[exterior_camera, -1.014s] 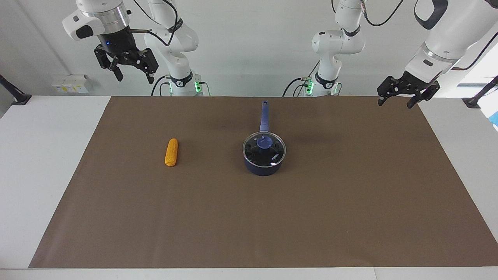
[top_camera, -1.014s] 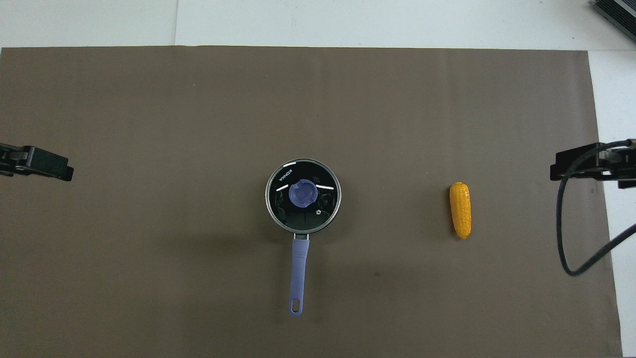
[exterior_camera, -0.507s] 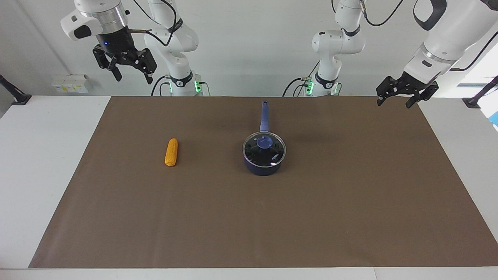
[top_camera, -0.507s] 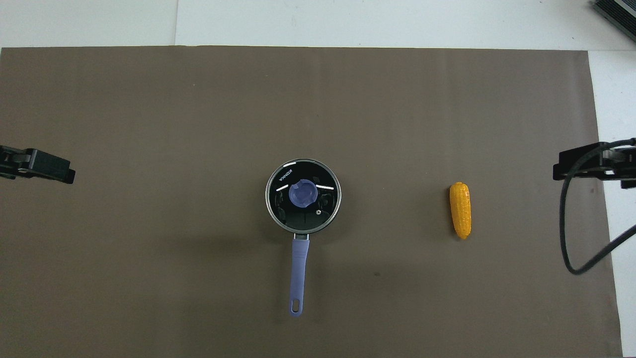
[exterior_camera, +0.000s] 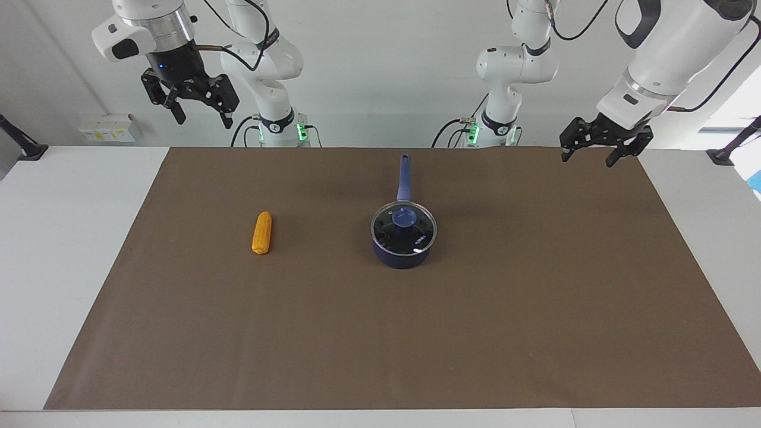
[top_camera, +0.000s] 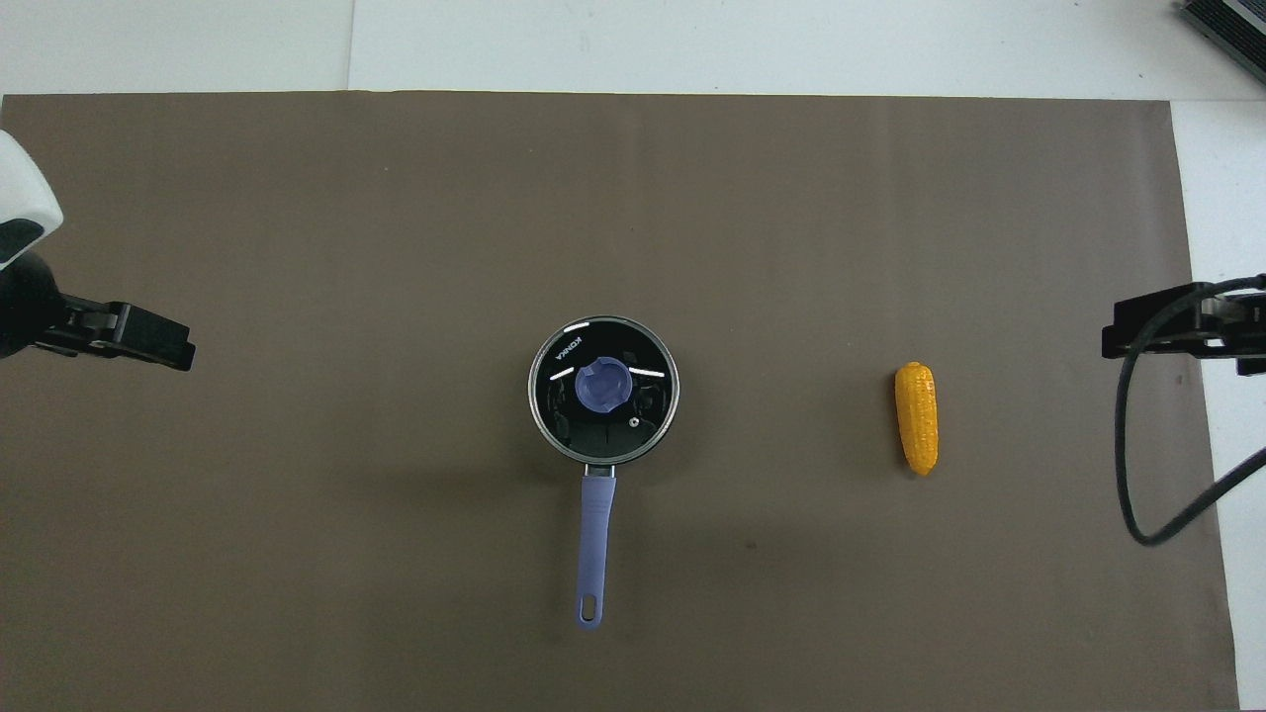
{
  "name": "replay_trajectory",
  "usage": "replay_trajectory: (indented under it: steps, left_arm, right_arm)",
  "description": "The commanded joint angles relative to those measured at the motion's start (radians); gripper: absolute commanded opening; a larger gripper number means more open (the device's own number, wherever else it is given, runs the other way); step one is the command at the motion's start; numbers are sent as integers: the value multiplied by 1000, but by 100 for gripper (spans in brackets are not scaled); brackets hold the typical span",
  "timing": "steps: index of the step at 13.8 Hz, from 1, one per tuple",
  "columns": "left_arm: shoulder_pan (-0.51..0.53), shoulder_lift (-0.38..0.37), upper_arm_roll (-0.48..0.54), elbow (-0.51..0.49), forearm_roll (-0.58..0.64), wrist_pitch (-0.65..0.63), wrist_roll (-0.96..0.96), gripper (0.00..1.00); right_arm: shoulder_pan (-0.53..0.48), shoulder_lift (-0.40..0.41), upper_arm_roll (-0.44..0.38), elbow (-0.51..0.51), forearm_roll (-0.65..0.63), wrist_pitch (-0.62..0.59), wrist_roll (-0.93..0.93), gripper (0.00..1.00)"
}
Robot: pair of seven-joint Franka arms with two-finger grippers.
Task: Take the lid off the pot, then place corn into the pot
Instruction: 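Move the left gripper toward the glass lid on the black pot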
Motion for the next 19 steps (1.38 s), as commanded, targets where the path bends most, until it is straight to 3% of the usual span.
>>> replay_trajectory:
  steps: [1, 10, 19]
  left_arm:
    - [-67, -15, 10, -31, 4, 37, -74, 100]
    - [-320, 13, 10, -30, 4, 92, -396, 100]
    - [-472, 148, 10, -21, 4, 236, -609, 100]
  right_arm:
    - [-16, -14, 4, -22, 20, 26, 6, 100]
    - [-17, -15, 4, -24, 20, 26, 5, 100]
    - [-19, -37, 3, -69, 20, 60, 3, 100]
